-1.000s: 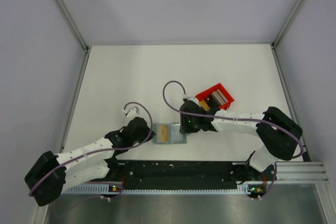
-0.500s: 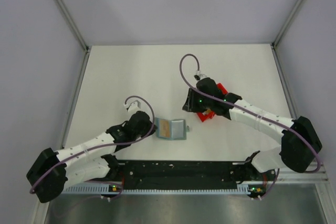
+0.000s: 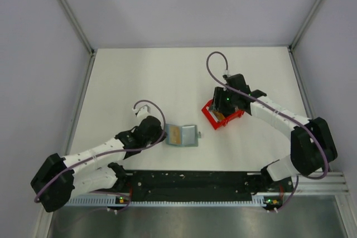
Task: Put the credit cards into the card holder
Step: Pick up the credit card from the storage box.
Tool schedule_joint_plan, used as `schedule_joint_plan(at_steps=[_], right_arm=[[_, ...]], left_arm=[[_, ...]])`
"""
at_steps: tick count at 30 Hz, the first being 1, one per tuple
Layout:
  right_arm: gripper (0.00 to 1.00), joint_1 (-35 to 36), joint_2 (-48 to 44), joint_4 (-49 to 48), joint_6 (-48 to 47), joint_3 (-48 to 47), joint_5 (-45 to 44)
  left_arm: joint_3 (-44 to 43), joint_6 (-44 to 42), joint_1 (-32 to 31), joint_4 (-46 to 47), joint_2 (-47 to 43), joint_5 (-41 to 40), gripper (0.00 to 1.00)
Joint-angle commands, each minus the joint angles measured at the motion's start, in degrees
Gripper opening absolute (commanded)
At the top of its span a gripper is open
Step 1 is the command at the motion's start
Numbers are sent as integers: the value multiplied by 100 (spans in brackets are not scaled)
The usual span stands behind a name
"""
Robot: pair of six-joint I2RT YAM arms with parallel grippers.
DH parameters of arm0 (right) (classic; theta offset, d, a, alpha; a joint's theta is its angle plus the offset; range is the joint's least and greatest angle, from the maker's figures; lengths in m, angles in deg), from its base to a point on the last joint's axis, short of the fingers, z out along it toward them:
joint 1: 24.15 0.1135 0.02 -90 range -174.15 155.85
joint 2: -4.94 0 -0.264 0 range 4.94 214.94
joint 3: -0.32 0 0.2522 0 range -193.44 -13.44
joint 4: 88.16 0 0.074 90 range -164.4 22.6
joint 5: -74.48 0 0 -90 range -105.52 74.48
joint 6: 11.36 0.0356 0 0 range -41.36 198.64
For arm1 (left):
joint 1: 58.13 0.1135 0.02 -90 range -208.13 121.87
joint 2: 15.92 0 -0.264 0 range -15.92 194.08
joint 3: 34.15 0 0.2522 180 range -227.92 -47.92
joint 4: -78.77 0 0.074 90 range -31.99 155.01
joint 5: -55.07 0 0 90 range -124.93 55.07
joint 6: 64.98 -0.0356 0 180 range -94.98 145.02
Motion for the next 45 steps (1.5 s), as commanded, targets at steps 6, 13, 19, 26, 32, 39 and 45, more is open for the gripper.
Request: schedule_joint_plan(at_steps=[6, 13, 19, 26, 32, 39, 45], right_arm=[[54, -46, 620, 0, -305, -452, 601], [55, -64, 945, -1, -419, -575, 618], [55, -73, 1156, -62, -446, -637, 811], [49, -81, 1007, -53, -428, -584, 838], [42, -81, 866, -62, -393, -557, 952], [38, -73, 814, -71, -367, -487, 979], [31, -73, 735, -62, -367, -487, 961]], left_arm=[[-214, -133, 122, 223, 179, 41, 0], [-285, -203, 183, 232, 250, 111, 0], [-338, -256, 227, 241, 346, 173, 0], [-294, -221, 254, 302, 364, 234, 0], [-302, -238, 263, 320, 391, 269, 0], [-276, -238, 271, 373, 434, 313, 0], [-267, -238, 280, 399, 470, 340, 0]])
